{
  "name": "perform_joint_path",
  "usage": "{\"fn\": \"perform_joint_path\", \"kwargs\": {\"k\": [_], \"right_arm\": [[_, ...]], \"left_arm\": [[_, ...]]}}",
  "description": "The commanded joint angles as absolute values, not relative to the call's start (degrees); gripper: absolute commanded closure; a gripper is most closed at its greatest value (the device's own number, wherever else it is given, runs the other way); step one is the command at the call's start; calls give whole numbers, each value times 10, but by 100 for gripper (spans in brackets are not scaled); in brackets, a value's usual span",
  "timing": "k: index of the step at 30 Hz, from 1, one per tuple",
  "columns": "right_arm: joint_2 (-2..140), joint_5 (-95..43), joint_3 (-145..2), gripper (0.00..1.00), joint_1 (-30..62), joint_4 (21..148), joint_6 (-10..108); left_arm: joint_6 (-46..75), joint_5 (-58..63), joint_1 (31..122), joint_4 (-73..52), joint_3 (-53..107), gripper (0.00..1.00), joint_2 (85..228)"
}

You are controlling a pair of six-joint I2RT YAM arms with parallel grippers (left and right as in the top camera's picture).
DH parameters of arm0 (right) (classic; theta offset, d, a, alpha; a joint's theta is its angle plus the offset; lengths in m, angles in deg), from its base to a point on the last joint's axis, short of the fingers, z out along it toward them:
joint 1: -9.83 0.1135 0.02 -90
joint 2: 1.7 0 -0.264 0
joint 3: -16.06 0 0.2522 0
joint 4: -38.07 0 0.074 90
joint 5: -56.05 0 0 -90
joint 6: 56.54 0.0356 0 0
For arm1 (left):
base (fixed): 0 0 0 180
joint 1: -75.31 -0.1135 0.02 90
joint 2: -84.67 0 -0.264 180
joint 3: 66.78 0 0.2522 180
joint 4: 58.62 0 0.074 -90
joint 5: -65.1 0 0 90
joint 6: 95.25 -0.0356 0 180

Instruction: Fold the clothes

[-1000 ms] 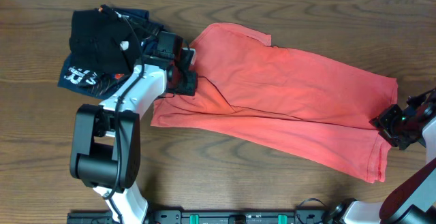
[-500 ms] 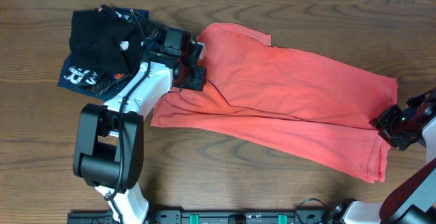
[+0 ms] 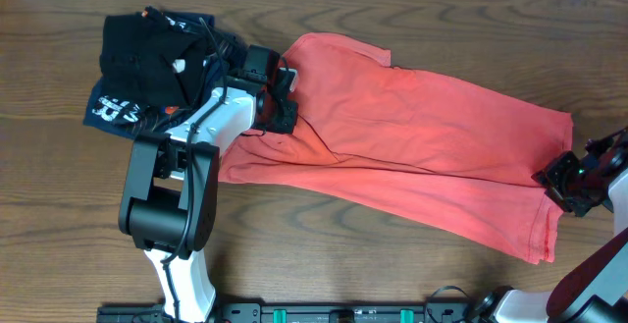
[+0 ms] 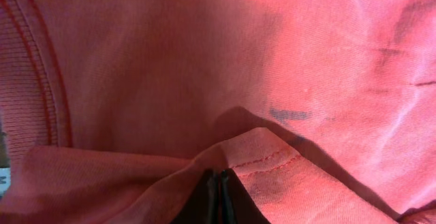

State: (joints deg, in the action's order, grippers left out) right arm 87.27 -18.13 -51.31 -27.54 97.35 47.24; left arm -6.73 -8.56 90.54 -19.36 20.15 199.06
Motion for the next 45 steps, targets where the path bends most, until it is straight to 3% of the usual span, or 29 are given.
{"fn": "perform_joint_path", "kwargs": {"k": [1, 13, 15, 19, 23, 30, 36, 41, 43, 44, 45], "right_arm": [[864, -183, -521, 62, -271, 973, 467], [864, -183, -521, 62, -271, 970, 467], [864, -183, -521, 62, -271, 972, 467], [864, -183, -521, 62, -271, 973, 467], [864, -183, -521, 62, -271, 975, 467], [864, -183, -521, 62, -271, 979, 467], [864, -183, -521, 62, -271, 980, 467], [864, -183, -521, 62, -271, 980, 467], [864, -183, -521, 62, -271, 979, 467], [864, -183, -521, 62, -271, 980, 467], [864, -183, -521, 62, -271, 980, 467]], "left_arm": [[-67, -79, 912, -193, 210, 94, 1948], [-82, -108, 982, -193, 210, 93, 1872], [-83, -162, 990, -193, 206, 70, 1881], [-83, -244, 988, -196, 205, 55, 1915], [-83, -243, 977, -207, 205, 52, 1960], [-82, -239, 977, -216, 205, 53, 1985], [-82, -201, 978, -208, 205, 87, 1985], [-80, -161, 978, -207, 205, 89, 1985], [-72, -161, 977, -207, 205, 59, 1985], [-66, -161, 976, -207, 205, 47, 1985], [-64, -161, 976, -207, 205, 41, 1986]]}}
